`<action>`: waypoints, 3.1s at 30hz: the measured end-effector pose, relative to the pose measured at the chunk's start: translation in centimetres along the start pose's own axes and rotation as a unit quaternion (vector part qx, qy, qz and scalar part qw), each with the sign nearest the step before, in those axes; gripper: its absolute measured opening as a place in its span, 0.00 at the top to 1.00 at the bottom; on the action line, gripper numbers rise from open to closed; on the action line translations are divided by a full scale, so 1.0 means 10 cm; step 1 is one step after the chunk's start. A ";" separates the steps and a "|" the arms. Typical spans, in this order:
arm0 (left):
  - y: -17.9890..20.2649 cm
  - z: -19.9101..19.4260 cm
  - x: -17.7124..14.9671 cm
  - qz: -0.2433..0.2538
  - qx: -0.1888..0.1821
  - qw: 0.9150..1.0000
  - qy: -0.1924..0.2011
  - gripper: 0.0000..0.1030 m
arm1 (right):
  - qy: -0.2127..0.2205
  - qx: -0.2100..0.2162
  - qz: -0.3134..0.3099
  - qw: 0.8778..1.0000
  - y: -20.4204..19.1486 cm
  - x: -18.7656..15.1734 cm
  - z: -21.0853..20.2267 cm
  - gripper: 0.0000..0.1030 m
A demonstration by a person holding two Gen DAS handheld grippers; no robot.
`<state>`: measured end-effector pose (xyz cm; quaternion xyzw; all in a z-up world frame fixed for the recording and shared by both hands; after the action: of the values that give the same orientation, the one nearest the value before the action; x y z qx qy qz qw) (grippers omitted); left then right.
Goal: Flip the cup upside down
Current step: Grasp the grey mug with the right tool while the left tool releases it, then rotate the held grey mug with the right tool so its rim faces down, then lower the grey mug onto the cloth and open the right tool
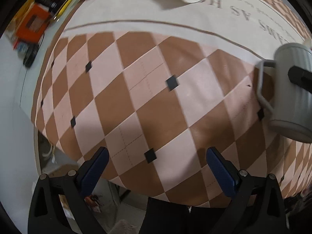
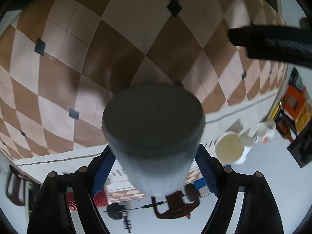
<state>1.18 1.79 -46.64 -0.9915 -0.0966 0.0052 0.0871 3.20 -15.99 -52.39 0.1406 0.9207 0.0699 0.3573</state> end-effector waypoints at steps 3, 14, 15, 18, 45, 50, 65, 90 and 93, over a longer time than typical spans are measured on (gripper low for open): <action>-0.12 -0.02 -0.01 -0.018 0.003 1.000 0.003 0.01 | 0.000 -0.005 0.005 1.000 0.03 0.01 0.05 0.19; -0.50 -0.10 0.16 -0.051 0.024 0.998 0.022 0.01 | 0.016 0.092 0.243 0.966 0.42 -0.20 0.02 0.19; -0.54 -0.09 0.18 -0.055 0.022 0.998 0.022 0.01 | 0.013 0.112 0.280 0.953 0.49 -0.24 0.03 0.19; -0.58 -0.16 0.28 -0.055 0.029 0.998 0.030 0.01 | 0.010 0.188 0.388 0.902 0.57 -0.42 0.09 0.19; -0.17 -0.13 0.76 -0.021 -0.042 0.999 0.023 0.01 | -0.102 0.545 0.749 0.363 0.10 -1.04 0.83 0.18; -0.10 -0.11 0.73 -0.011 -0.045 0.999 0.021 0.01 | -0.108 0.570 0.753 0.310 0.11 -1.03 1.00 0.18; 0.18 -0.14 0.95 0.028 -0.064 0.997 0.040 0.00 | -0.050 0.479 0.822 0.302 0.19 -1.38 0.86 0.21; 0.10 0.03 1.49 0.019 -0.018 0.998 0.052 0.00 | 0.058 0.038 0.977 0.204 0.73 -2.26 1.06 0.21; 0.12 0.07 1.37 0.024 -0.018 0.998 0.060 0.00 | 0.050 0.043 0.978 0.198 0.65 -2.15 0.97 0.21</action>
<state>14.85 3.35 -47.43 -0.9935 -0.0670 -0.0540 0.0746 26.31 -16.13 -44.34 0.9403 0.0653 0.3303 -0.0495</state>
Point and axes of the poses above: each gripper's, at about its wrist camera, not at the fingertips, and z roughly the way its jaws point, y to its right, x to its top, the point moved 9 cm from there along z, roughly the way its jaws point, and after that the axes turned 3 degrees about x, right-handed, at the moved point
